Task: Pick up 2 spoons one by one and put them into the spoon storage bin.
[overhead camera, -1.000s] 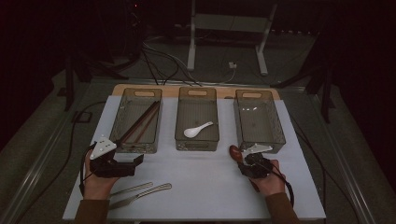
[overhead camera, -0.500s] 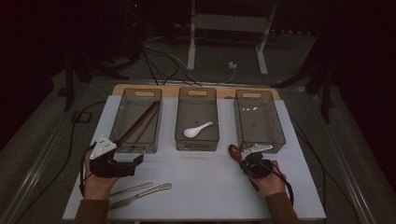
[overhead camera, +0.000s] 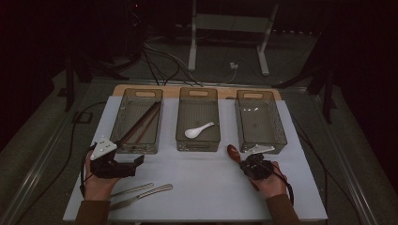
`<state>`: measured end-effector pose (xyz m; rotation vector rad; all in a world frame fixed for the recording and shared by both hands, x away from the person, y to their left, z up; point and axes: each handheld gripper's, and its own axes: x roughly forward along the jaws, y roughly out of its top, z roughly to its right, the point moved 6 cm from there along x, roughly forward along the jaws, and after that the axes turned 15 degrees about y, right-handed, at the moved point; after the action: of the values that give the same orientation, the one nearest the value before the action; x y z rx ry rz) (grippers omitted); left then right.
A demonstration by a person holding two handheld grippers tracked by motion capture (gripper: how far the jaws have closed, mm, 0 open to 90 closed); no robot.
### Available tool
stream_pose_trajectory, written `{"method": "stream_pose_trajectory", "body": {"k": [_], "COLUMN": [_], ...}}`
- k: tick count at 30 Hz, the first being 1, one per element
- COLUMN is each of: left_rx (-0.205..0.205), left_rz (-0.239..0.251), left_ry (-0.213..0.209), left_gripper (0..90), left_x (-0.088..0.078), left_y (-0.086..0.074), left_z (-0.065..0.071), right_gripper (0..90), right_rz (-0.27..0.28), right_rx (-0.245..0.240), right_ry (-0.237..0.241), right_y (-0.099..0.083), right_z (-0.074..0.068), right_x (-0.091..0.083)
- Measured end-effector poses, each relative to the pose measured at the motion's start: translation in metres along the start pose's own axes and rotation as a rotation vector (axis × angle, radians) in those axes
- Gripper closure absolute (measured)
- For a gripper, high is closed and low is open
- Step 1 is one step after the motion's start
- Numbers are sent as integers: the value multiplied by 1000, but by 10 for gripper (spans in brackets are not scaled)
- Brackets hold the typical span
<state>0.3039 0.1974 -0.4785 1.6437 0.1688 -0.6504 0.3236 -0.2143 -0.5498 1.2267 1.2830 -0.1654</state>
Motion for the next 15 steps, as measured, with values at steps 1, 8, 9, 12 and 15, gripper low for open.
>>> {"method": "stream_pose_trajectory", "body": {"k": [1, 8, 9, 12, 15], "left_rx": [2, 2, 2, 2, 2], "left_rz": [-2, -2, -2, -3, -3], "left_ry": [0, 0, 0, 0, 0], "left_gripper": [8, 8, 8, 8, 8], "left_x": [0, 0, 1, 1, 1], "left_y": [0, 0, 0, -1, -1], "left_z": [0, 0, 0, 0, 1], "right_gripper": [828, 827, 827, 828, 827], "right_rz": [3, 27, 34, 62, 87], "right_rx": [-3, 7, 4, 7, 2], "right_ry": [1, -2, -3, -3, -4], "right_y": [1, 4, 5, 9, 14], "right_z": [-1, -2, -2, -5, -8], "right_x": [0, 0, -1, -4, -7]}}
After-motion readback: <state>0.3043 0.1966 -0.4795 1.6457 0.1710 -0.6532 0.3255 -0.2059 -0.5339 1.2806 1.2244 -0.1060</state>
